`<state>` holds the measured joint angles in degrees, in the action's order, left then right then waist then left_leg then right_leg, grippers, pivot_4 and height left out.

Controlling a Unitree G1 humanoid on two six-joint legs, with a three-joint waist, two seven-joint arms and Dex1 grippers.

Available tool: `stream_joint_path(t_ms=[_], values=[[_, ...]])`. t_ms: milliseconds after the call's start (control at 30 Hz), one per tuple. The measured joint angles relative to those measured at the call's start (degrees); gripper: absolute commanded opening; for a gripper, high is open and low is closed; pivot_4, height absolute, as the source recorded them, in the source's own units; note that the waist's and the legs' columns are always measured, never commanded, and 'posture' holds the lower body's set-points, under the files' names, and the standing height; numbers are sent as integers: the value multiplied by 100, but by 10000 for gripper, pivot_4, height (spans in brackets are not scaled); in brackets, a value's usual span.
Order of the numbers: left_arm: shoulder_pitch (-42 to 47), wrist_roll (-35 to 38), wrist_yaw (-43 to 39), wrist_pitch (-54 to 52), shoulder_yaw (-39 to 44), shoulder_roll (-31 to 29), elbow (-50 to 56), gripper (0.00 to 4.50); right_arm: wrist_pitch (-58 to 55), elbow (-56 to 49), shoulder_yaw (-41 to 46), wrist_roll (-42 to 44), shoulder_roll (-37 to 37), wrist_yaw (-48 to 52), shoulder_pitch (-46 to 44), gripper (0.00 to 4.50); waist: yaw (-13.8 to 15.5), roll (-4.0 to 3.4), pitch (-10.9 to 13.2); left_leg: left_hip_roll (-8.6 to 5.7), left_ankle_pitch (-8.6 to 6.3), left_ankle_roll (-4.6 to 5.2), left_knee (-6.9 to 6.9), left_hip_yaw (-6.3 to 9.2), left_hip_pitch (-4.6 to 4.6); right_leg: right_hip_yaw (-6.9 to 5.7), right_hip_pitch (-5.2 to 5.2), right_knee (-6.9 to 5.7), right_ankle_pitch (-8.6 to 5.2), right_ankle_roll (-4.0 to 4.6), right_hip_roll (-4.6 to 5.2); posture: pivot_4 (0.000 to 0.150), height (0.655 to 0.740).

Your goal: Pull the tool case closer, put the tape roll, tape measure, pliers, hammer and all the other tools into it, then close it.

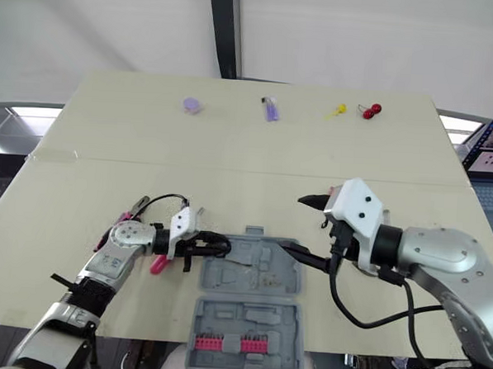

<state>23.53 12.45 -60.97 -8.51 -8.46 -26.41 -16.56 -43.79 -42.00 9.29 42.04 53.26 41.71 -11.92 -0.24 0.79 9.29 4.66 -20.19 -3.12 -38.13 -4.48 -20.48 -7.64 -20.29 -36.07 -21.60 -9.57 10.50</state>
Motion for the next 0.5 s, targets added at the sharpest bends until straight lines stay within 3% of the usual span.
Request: stream_joint_path(t_ms=[133,167,200,367,500], values=[[-43,591,175,-1071,563,-347,967,10888,27,210,209,15,-325,-87,373,45000,12,5,-1,-1,0,0,-2,4,-1,0,3,0,0,0,1,1500,7400],[-79,709,311,-1316,804,-484,1217,16290,119,394,365,-15,-451,-104,609,45000,26,6,-1,-2,0,0,0,5,-2,0,4,1,0,0,2,1500,7400],[-123,785,423,-1477,993,-595,1339,18660,171,559,489,-60,-523,-117,784,45000,30,6,-1,-3,-1,0,0,5,-2,1,6,1,0,0,2,1500,7400],[-750,908,987,-1869,2065,-1358,1464,44162,964,1898,1437,-604,-837,-72,1766,45000,18,6,-1,-2,-1,0,11,2,0,1,2,5,0,0,1,1500,7400],[-1369,788,1303,-1677,2995,-1897,1081,44649,1687,3165,1800,-978,-929,125,2006,45000,-16,5,-1,0,-1,0,28,-9,11,7,1,6,0,0,0,1500,7400]])
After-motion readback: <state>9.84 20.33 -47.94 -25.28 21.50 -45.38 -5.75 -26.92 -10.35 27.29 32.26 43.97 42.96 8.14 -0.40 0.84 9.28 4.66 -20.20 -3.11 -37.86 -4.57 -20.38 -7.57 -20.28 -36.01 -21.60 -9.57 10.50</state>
